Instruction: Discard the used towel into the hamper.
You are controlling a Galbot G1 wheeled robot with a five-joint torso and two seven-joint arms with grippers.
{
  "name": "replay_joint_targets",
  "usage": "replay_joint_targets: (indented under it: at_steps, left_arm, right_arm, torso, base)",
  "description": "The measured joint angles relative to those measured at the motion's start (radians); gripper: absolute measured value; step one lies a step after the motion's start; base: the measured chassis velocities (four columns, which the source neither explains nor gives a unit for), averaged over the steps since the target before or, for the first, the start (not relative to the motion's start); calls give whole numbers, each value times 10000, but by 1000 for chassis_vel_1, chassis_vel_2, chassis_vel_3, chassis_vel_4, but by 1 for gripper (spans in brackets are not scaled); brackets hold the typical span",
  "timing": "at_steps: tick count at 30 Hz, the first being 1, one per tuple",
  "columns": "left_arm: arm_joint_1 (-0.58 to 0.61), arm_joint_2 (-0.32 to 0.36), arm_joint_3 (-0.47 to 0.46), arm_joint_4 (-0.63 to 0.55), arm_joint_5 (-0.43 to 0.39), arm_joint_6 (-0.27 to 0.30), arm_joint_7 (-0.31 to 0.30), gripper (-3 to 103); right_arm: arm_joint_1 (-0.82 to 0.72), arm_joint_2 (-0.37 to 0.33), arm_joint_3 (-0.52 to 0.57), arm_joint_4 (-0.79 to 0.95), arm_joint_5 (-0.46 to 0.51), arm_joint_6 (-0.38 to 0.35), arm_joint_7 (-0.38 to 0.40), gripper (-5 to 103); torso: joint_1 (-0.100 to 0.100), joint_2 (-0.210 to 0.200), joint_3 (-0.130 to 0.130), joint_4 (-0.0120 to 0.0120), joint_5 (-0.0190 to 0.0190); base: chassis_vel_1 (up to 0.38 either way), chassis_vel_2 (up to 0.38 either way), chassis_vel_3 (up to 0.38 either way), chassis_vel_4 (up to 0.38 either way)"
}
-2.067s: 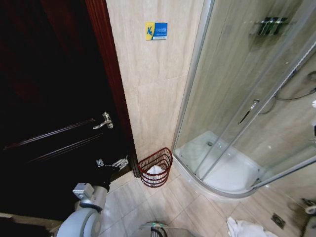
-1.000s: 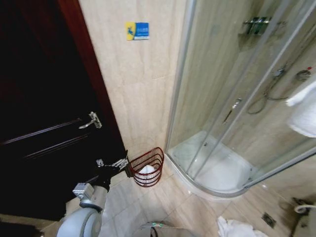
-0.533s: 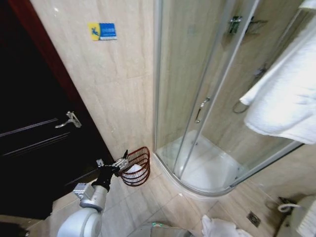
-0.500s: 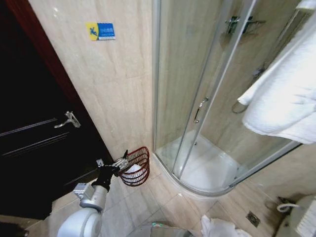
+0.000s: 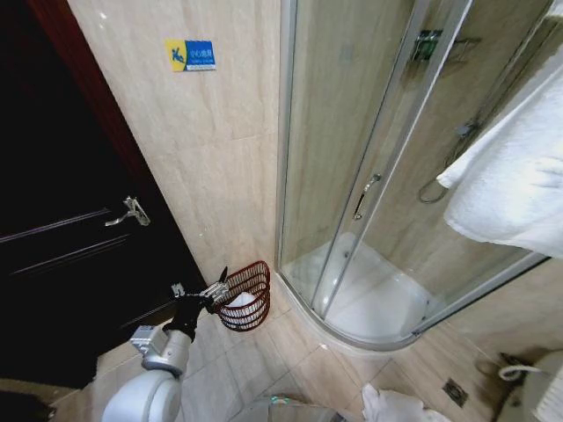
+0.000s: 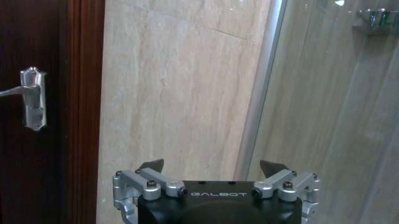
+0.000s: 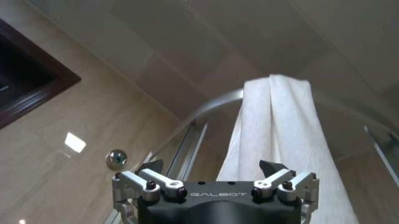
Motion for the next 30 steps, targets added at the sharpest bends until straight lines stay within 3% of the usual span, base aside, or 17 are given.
replay_joint_targets:
  at_steps: [3, 6, 8, 11, 13, 15, 17, 20, 22, 23, 24, 30]
  left_arm:
    - [0, 0, 0, 0, -1, 0, 0, 100]
    - [0, 1, 0, 0, -1, 0, 0, 100]
    - [0, 4, -1, 0, 0, 0, 0, 100]
    - [0, 2, -1, 0, 0, 0, 0, 100]
    - [0, 1, 0, -1, 0, 0, 0, 100]
    - [1, 1, 0, 0, -1, 0, 0, 100]
    - [0, 0, -1, -1, 0, 0, 0, 100]
    - [0, 0, 0, 0, 0, 0, 0, 100]
    - [0, 2, 0, 0, 0, 0, 0, 100]
    - [5, 0, -3, 0, 0, 0, -1, 100]
    - [-1, 0, 1, -1, -1, 0, 1, 100]
    - [0, 0, 0, -1, 0, 0, 0, 100]
  right_arm:
    - [106, -589, 336, -415, 150, -124, 30, 100]
    - [275, -1623, 737, -1270, 410, -329, 133, 100]
    - [292, -1759, 767, -1389, 433, -350, 143, 100]
    - [468, -2805, 929, -2402, 848, -523, 276, 100]
    - [525, -3010, 936, -2594, 929, -552, 312, 100]
    - [931, -3918, 930, -3505, 1263, -782, 377, 100]
    - [1110, -4174, 899, -3747, 1372, -897, 383, 100]
    - [1847, -4660, 369, -4205, 1457, -1073, 383, 100]
    - [2689, -4890, -575, -4480, 1395, -1137, 431, 100]
    - [3933, -5068, -1545, -4698, 1307, -1184, 613, 100]
    - [4530, -5172, -1993, -4741, 1307, -1260, 782, 100]
    - [5597, -5592, -2539, -4908, 1419, -1634, 1410, 100]
  torso:
    - [0, 0, 0, 1, -1]
    - [0, 0, 0, 1, -4]
    - [0, 0, 0, 0, -1]
    - [0, 0, 0, -1, 0]
    - [0, 0, 0, 0, 0]
    - [0, 0, 1, 2, -5]
    - [1, 0, 1, 2, -6]
    - [0, 0, 0, -1, -7]
    - [-1, 1, -1, -2, -4]
    - [2, -1, 2, 9, 9]
    - [2, -1, 1, 1, -2]
    - [0, -1, 0, 0, -3]
  base:
    - [0, 0, 0, 0]
    - [0, 0, 0, 0]
    - [0, 0, 0, 0]
    - [0, 0, 0, 0]
    - [0, 0, 0, 0]
    - [0, 0, 0, 0]
    - [0, 0, 0, 0]
    - [0, 0, 0, 0]
    - [0, 0, 0, 0]
    - [0, 0, 0, 0]
    - [0, 0, 0, 0]
    - [0, 0, 0, 0]
